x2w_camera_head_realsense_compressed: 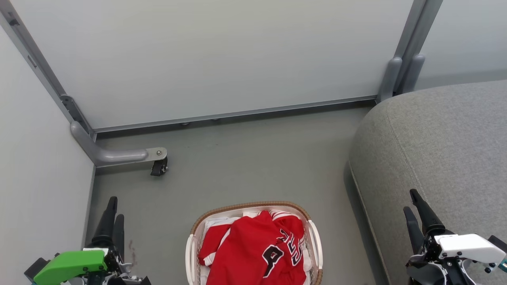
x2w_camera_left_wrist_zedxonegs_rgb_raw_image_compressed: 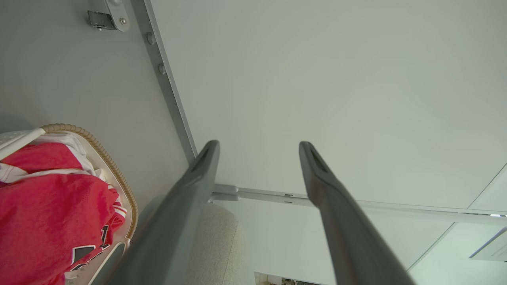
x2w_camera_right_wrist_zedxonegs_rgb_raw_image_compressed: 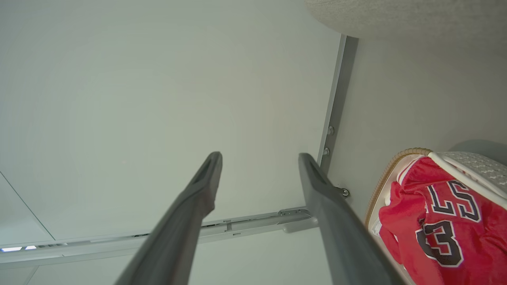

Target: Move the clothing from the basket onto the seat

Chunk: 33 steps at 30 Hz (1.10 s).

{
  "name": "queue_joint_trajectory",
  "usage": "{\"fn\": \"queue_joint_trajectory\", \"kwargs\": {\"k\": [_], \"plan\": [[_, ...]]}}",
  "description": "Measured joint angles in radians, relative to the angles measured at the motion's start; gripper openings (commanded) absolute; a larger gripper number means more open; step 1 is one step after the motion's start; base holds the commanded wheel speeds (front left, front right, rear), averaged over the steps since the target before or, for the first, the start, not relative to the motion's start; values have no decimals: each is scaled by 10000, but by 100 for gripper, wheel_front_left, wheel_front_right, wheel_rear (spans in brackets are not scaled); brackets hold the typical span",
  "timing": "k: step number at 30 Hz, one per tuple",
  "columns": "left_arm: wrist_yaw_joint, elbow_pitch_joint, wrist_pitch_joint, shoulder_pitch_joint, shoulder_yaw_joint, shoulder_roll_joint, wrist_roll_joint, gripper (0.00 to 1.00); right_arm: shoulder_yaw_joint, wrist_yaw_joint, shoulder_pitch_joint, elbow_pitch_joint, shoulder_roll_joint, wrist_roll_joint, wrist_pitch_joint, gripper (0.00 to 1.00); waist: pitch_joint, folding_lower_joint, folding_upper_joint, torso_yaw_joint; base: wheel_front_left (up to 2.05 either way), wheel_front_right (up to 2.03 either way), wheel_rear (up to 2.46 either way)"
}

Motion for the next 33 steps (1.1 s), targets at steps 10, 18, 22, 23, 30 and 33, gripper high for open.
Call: {"fn": "queue_joint_trajectory", "kwargs": {"k": [10, 18, 22, 23, 30, 33], "plan": [[2, -63, -502, 25, -617, -8, 247, 100, 12, 2, 73, 10, 8, -525, -512, 100, -10, 0, 0, 0, 0, 0, 0], [2, -355, -859, 24, -970, -6, 1323, 100, -215, 2, 93, -226, -8, -1712, -867, 100, -14, 0, 0, 2, 0, 0, 0], [2, -520, -1022, 24, -1028, -4, 2046, 100, -309, 0, 109, -441, -17, -2546, -1030, 100, -15, 0, 0, 7, 0, 0, 0], [2, -570, -1068, 24, -1034, -2, 2249, 100, -324, 2, 110, -506, -19, -2769, -1074, 100, -15, 0, 0, 8, 0, 0, 0], [58, -888, -1331, 23, -1080, 2, 3868, 100, -351, 2, 132, -936, -31, -4301, -1331, 100, -4, 0, 0, 19, 0, 0, 0], [113, -1018, -1438, 22, -1175, 4, 4521, 100, -347, 2, 149, -1083, -36, -5003, -1442, 100, 1, 1, 0, 23, 0, 0, 0]]}}
